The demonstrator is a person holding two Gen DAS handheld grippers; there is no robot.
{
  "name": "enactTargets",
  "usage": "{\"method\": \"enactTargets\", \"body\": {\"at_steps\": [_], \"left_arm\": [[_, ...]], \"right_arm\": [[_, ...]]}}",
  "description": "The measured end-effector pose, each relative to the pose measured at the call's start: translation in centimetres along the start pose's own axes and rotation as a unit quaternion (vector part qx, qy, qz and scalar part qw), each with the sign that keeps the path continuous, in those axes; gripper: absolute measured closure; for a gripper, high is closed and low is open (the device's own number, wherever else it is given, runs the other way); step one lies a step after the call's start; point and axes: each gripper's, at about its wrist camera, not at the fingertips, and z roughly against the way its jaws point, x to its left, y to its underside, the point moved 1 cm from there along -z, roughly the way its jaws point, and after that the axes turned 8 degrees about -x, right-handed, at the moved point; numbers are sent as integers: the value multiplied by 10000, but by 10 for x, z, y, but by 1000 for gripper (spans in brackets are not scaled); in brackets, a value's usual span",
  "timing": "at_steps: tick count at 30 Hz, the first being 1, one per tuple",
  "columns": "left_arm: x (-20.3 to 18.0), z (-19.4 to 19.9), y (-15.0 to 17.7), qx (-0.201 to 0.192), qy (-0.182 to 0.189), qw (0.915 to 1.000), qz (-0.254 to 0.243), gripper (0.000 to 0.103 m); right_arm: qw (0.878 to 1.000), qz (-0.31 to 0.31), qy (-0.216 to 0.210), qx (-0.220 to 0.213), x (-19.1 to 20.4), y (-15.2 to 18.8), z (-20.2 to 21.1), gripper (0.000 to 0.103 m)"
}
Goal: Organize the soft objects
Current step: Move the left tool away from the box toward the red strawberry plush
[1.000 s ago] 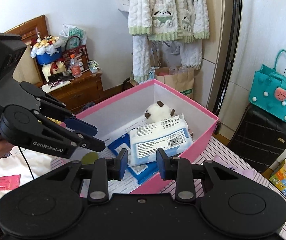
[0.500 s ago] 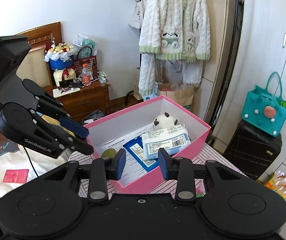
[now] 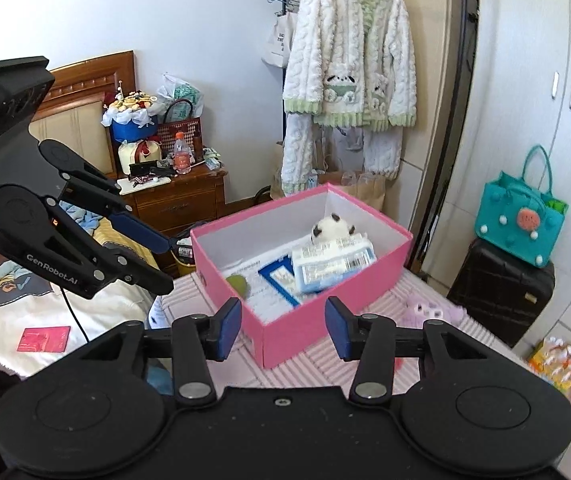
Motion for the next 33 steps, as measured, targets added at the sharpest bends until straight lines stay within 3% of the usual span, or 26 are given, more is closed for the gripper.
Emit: {"method": "enactTargets", "body": {"at_steps": [10,21,33], "left_arm": [[-26,-15,15,201,214,9996,-46,57],[-58,-57,26,232,289,9993,43,52],[-86,-113,9,-164,368,9991,153,41]], "right_arm": [[9988,-389,157,264,-17,47,24,43],[9961,-688,95,553,-50,90,21,38],[9945,-840,622,-38,-111,112,13,27]]}}
